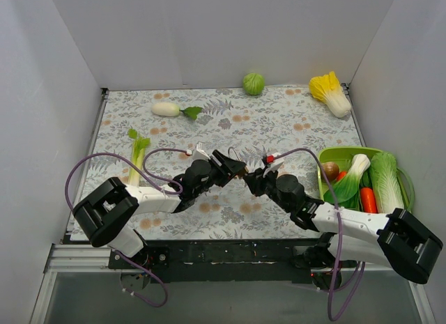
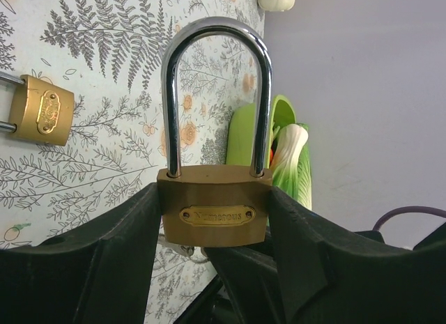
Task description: Unlock with the key
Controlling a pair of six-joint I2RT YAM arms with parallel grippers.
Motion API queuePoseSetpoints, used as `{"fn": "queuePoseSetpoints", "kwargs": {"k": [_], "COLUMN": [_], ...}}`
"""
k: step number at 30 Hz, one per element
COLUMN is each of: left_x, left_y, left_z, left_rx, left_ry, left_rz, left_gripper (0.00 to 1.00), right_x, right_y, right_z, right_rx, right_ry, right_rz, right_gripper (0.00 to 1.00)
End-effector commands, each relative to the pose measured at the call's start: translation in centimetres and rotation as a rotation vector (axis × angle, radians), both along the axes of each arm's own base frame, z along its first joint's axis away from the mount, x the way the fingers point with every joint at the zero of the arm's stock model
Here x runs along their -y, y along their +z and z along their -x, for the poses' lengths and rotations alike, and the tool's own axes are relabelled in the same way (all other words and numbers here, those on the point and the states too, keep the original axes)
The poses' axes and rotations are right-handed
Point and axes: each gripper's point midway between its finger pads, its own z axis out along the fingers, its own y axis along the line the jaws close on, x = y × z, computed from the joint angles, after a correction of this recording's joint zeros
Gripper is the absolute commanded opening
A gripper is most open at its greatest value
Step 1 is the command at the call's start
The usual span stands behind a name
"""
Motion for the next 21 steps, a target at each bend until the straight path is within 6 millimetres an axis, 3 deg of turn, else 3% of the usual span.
{"fn": "queuePoseSetpoints", "kwargs": {"k": [1,8,13,21], "left_x": [1.7,1.2,1.2,2.4], "left_y": [7.8,8.5,8.5,9.2], "left_z": [1.6,1.3,1.3,1.7], "left_rx": [-0.196,-0.161,-0.148,-0.065], "left_ry": [-0.007,0.013,0.002,-0.083], "left_rz": [0.424,0.401,0.386,0.337], "left_gripper": [0.0,0.0,0.0,0.0], "right_x": [-0.6,-0.6,0.1,-0.3], "right_y": [2.2,0.9,1.5,2.4], "right_z": [-1.2,-0.1,0.0,0.2], "right_rx": [0.041,-0.026,-0.01,-0.019], "right_ry": [-0.016,0.011,-0.012,0.003], "right_rz": [-0.021,-0.028,-0.044,-0.084], "right_gripper": [0.32,0.32,0.06,0.01]}}
